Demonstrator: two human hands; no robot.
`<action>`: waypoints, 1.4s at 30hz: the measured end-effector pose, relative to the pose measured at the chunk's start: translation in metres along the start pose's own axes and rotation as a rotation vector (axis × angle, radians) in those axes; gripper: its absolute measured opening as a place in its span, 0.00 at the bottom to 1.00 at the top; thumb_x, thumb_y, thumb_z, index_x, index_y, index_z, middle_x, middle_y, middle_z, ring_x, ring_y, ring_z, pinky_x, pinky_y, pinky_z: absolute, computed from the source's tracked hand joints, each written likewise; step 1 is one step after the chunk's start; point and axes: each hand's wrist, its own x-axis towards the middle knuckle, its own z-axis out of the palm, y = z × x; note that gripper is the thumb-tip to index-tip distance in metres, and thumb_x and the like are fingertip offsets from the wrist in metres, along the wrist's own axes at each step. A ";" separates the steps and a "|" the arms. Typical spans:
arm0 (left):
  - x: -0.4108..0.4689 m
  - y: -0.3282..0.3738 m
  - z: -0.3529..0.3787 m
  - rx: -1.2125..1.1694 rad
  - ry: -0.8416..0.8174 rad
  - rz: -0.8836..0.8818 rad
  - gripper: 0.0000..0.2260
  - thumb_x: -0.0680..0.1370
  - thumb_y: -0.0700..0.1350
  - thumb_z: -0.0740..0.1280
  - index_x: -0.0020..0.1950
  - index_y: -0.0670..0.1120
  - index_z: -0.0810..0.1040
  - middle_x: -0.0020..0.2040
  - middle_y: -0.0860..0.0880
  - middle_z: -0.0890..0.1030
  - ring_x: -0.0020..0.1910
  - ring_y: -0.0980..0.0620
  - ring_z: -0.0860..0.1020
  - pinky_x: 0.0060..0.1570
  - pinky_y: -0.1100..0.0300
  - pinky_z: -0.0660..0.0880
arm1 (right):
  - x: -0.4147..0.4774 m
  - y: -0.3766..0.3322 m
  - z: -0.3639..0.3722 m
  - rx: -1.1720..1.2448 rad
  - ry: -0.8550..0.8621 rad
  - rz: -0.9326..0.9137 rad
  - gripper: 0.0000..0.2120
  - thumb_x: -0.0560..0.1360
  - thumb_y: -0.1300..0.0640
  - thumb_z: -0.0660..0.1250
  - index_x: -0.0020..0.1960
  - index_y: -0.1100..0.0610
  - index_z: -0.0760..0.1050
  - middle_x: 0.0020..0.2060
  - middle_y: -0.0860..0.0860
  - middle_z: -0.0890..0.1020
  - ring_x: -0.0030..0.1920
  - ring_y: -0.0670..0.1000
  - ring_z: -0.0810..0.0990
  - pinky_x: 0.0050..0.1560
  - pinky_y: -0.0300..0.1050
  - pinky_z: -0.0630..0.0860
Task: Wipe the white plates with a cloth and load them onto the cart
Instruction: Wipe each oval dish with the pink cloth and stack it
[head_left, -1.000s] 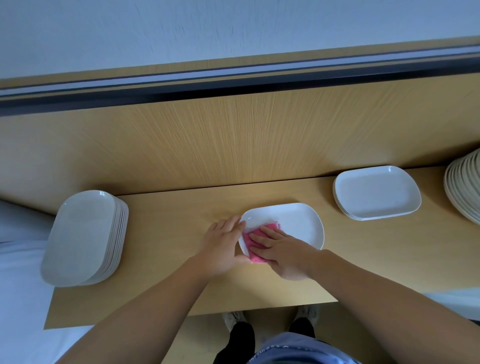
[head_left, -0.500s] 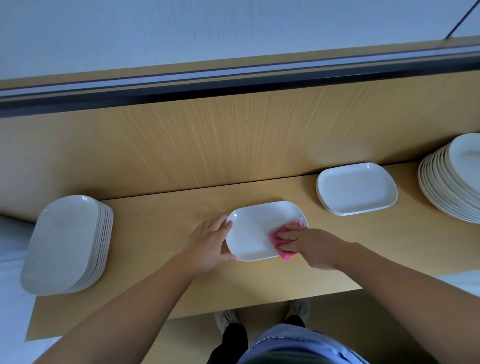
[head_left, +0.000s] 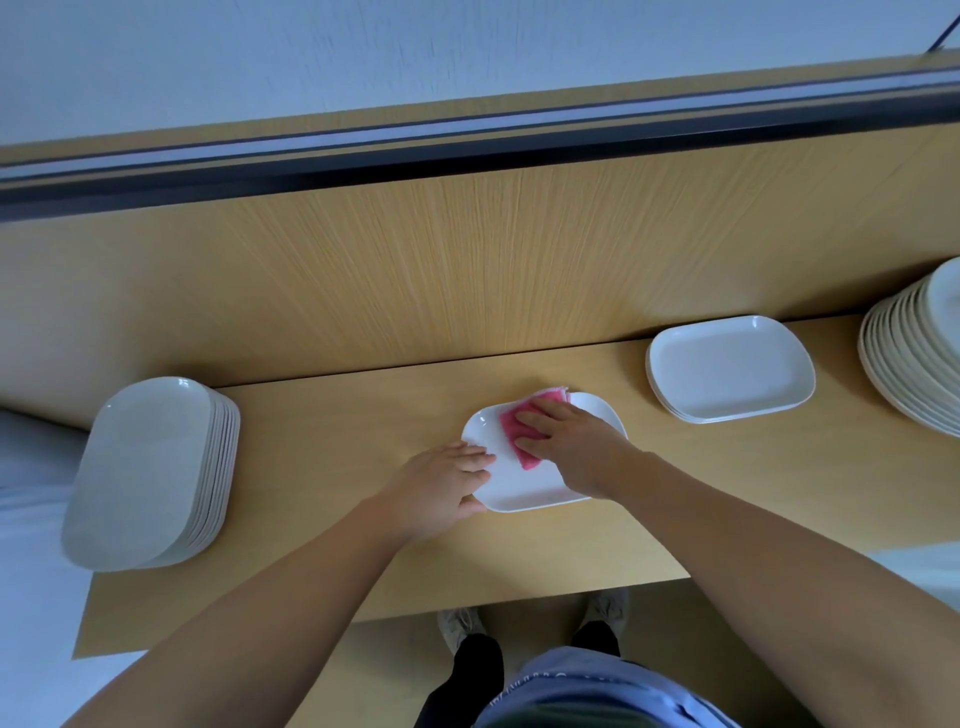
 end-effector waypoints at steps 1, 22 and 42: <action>0.000 0.000 -0.001 -0.011 -0.009 0.002 0.17 0.62 0.57 0.81 0.44 0.49 0.86 0.53 0.51 0.85 0.54 0.53 0.82 0.54 0.59 0.77 | 0.000 -0.001 0.002 0.008 -0.008 0.014 0.27 0.67 0.65 0.71 0.66 0.56 0.75 0.69 0.57 0.73 0.70 0.65 0.68 0.69 0.61 0.66; 0.004 0.003 0.000 0.129 -0.242 -0.022 0.22 0.76 0.56 0.52 0.45 0.53 0.86 0.54 0.59 0.83 0.57 0.63 0.79 0.66 0.65 0.64 | -0.060 -0.025 0.028 0.029 -0.129 0.457 0.31 0.78 0.52 0.54 0.79 0.53 0.50 0.77 0.54 0.55 0.76 0.56 0.55 0.74 0.52 0.52; -0.005 0.032 0.010 -0.095 0.013 -0.139 0.11 0.70 0.49 0.65 0.48 0.49 0.81 0.55 0.49 0.81 0.56 0.50 0.76 0.51 0.59 0.78 | -0.099 -0.020 0.014 0.189 0.409 0.342 0.19 0.65 0.64 0.75 0.52 0.48 0.79 0.40 0.49 0.80 0.34 0.55 0.79 0.35 0.45 0.71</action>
